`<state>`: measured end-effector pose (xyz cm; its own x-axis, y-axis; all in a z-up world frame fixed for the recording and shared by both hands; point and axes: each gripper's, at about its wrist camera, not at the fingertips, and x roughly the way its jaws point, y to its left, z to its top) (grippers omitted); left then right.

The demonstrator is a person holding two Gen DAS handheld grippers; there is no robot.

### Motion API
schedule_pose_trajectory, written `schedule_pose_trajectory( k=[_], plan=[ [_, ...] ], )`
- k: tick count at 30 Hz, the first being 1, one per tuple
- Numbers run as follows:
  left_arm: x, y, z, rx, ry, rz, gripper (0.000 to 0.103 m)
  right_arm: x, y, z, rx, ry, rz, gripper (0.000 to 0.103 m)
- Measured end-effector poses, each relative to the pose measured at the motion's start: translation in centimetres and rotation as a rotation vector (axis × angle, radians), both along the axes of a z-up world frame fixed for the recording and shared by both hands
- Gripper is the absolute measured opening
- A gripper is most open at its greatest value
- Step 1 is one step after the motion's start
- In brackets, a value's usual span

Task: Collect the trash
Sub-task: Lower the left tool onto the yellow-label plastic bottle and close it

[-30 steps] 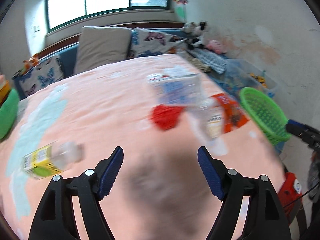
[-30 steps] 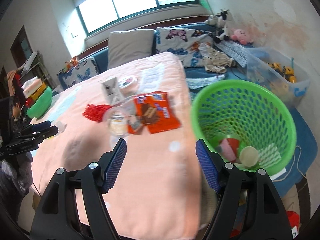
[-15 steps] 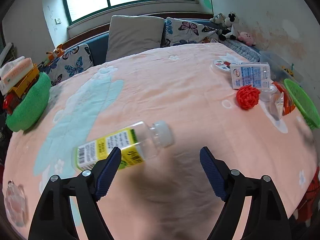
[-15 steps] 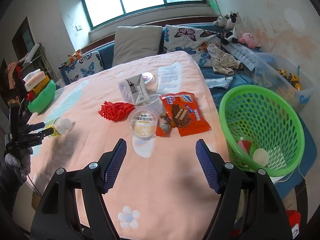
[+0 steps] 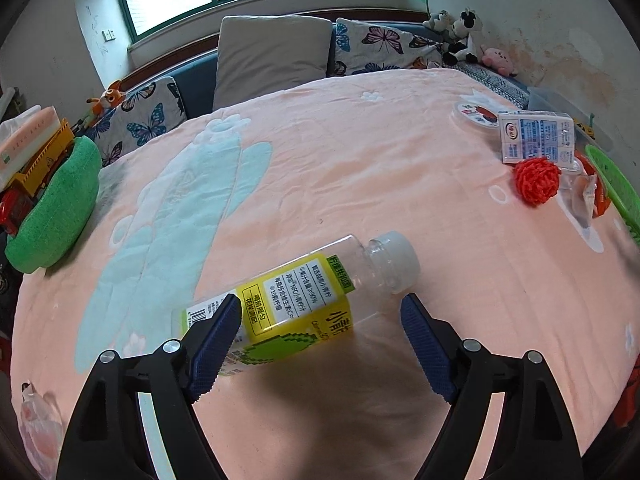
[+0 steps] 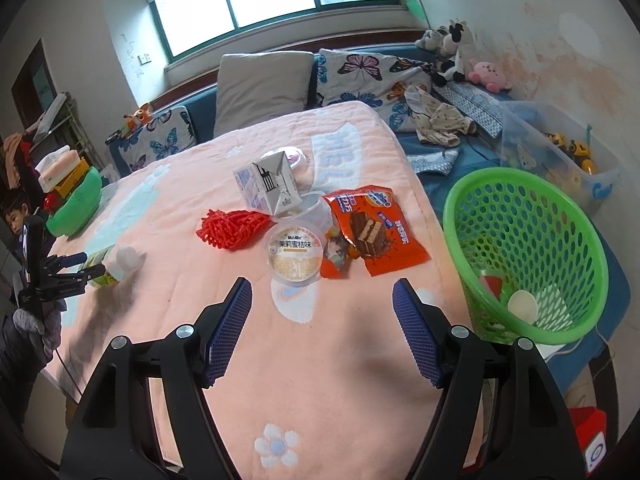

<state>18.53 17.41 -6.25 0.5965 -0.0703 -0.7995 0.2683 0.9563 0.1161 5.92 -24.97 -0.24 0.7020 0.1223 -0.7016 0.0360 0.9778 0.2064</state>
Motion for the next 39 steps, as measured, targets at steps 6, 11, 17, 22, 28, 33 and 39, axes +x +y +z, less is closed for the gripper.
schedule_pose_trajectory(
  k=[6, 11, 17, 22, 28, 33, 39],
  plan=[
    [1.1, -0.5, -0.5, 0.030, 0.016, -0.019, 0.080, 0.2, -0.3, -0.5, 0.016, 0.008, -0.017, 0.073],
    [1.7, -1.2, -1.2, 0.084, 0.018, -0.050, 0.085, 0.4, -0.7, -0.8, 0.022, 0.019, -0.030, 0.073],
    [2.4, -1.3, -1.3, 0.129, 0.039, -0.067, 0.086, 0.8, -0.6, -0.9, 0.020, 0.029, -0.028, 0.073],
    [2.8, -1.0, -1.3, 0.125, 0.049, -0.067, 0.087, 1.4, 0.0, -1.2, 0.022, 0.040, -0.007, 0.073],
    [2.9, -0.2, -0.6, 0.067, 0.050, -0.068, 0.088, 2.3, 1.1, -1.1, 0.017, 0.040, 0.023, 0.073],
    [3.3, 0.1, -1.1, 0.074, 0.081, -0.067, 0.092, 2.9, 1.5, -1.3, 0.025, 0.045, 0.035, 0.073],
    [3.5, -0.8, -1.9, 0.145, 0.089, -0.118, 0.094, 3.2, 1.9, -1.4, 0.030, 0.051, 0.044, 0.073]
  ],
)
